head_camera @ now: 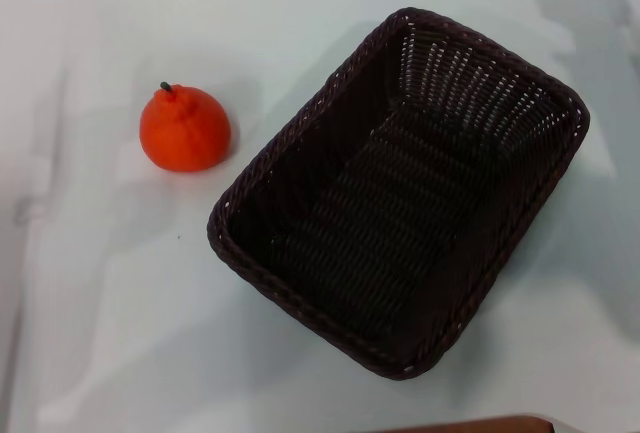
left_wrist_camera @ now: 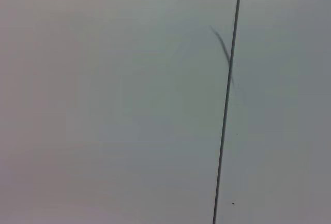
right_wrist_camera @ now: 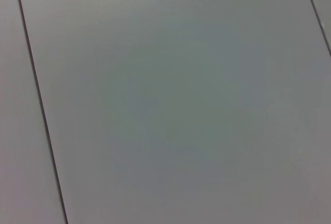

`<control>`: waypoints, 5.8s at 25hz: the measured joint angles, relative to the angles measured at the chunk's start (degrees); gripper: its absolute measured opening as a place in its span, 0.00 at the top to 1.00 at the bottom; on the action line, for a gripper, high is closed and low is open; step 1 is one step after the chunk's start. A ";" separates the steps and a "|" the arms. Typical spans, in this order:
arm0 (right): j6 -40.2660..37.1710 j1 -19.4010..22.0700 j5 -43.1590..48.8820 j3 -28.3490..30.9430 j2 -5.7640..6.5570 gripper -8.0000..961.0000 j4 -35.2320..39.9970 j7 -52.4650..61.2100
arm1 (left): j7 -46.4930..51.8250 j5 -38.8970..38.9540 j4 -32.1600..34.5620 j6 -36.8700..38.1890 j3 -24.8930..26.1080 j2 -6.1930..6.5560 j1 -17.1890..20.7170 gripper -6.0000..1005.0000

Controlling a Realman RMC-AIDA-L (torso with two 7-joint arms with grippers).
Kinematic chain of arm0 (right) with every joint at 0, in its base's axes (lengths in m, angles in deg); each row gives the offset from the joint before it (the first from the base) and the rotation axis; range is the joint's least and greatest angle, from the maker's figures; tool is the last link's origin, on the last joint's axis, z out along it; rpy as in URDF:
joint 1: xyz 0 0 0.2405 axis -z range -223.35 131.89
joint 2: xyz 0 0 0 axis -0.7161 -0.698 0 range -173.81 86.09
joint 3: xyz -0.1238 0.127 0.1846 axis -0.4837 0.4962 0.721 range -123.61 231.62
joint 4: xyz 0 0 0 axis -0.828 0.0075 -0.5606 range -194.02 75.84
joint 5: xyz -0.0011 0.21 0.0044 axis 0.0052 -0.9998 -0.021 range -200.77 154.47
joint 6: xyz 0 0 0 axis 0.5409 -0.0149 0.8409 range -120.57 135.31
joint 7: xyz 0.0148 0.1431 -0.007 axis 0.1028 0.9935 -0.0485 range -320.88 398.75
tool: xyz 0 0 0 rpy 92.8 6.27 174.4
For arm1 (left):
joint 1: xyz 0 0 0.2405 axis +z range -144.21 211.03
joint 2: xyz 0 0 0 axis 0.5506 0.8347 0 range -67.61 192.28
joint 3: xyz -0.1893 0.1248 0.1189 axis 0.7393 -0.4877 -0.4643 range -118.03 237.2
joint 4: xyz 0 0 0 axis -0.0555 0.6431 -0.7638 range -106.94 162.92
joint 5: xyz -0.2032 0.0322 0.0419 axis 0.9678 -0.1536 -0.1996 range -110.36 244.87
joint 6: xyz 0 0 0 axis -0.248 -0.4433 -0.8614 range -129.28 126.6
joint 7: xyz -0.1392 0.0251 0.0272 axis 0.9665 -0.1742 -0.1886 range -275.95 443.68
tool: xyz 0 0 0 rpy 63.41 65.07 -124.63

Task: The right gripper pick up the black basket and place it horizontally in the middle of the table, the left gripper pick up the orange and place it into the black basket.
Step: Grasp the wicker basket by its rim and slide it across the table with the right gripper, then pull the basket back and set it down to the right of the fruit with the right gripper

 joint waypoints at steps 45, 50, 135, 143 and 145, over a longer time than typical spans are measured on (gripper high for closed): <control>22.10 -17.51 72.54 -44.61 3.29 0.08 67.84 107.61 | 0.00 0.46 -0.17 2.06 0.59 0.25 -0.25 0.10; 19.48 -17.49 73.28 -47.45 3.16 0.08 62.74 108.22 | 0.00 0.45 -0.20 2.24 0.58 0.26 -0.35 0.10; 6.64 7.86 48.36 -47.95 -0.07 0.51 62.78 133.19 | 0.00 0.01 -8.21 6.33 -0.71 0.93 -5.11 0.10; 7.37 6.13 48.03 -48.43 -0.03 0.36 61.19 133.40 | 0.00 0.00 -8.30 6.74 -0.74 1.06 -5.12 0.10; 7.65 6.06 47.97 -48.25 0.02 0.36 60.90 133.23 | 0.00 0.00 -8.54 6.73 -0.74 0.99 -4.82 0.10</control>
